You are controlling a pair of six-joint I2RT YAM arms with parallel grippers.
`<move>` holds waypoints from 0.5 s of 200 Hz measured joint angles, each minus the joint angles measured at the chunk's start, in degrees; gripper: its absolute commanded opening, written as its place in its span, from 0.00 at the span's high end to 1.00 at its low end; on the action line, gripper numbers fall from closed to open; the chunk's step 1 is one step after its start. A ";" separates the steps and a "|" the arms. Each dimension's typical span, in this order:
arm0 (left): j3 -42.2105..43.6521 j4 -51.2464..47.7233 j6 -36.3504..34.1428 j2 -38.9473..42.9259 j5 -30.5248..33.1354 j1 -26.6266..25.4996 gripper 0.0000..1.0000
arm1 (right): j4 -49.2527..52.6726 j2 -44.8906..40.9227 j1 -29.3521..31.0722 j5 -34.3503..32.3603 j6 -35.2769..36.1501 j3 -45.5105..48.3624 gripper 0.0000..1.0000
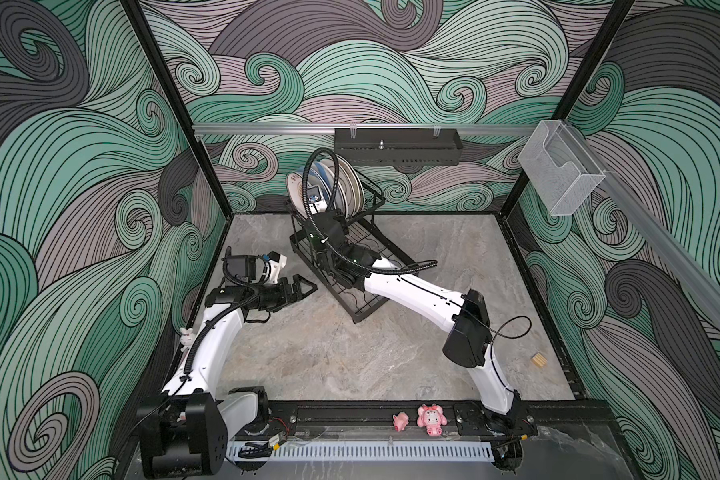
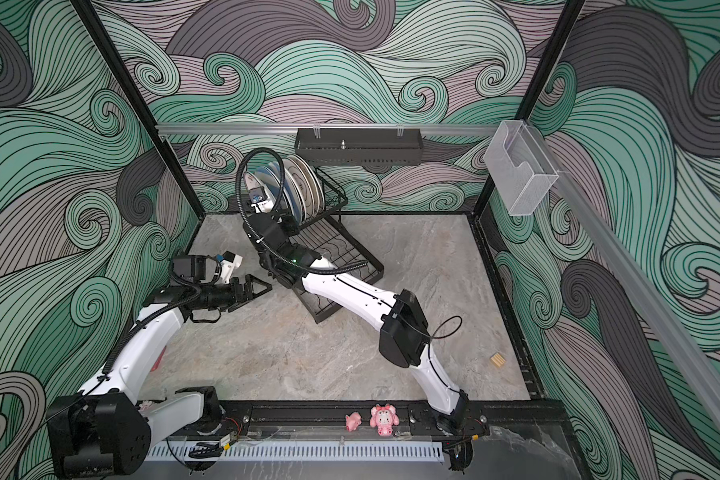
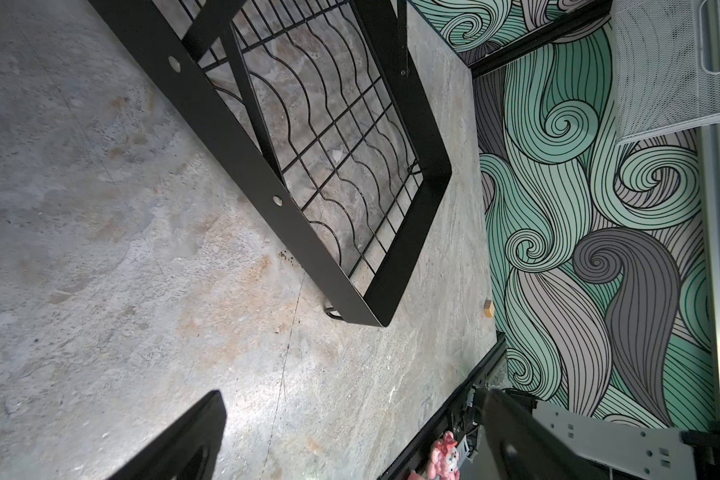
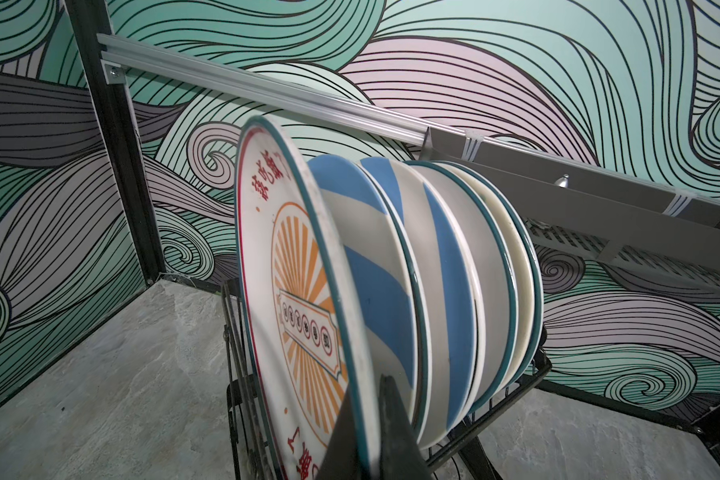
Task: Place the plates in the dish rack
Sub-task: 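Lower the sunburst plate into the rack slot in front of the other plates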
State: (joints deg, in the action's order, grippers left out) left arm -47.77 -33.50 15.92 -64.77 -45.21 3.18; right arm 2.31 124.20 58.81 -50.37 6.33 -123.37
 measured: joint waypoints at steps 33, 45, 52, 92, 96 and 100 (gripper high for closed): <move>0.00 -0.02 -0.07 0.00 0.00 0.00 0.01 | 0.09 1.62 -0.15 -0.20 0.31 -1.44 0.79; 0.00 -0.02 -0.09 0.00 0.00 0.00 0.01 | 0.70 2.49 -0.35 -0.31 0.31 -2.38 0.77; 0.00 -0.02 -0.09 0.00 0.02 0.00 0.01 | 1.33 3.26 -0.50 -0.31 0.33 -3.37 0.77; -0.22 -0.33 -0.22 0.07 0.48 0.00 0.01 | 3.10 5.07 -0.87 -0.31 1.18 -6.40 0.67; -0.22 -0.42 -0.28 0.07 0.63 0.00 0.01 | 3.23 5.07 -0.90 -0.33 1.20 -6.45 0.66; -0.22 -0.46 -0.31 0.07 0.72 0.00 0.01 | 3.23 5.07 -0.90 -0.33 1.20 -6.49 0.65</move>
State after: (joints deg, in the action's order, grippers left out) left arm -47.99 -33.95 15.62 -64.71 -44.49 3.18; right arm 5.54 129.27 57.91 -50.70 7.53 -129.86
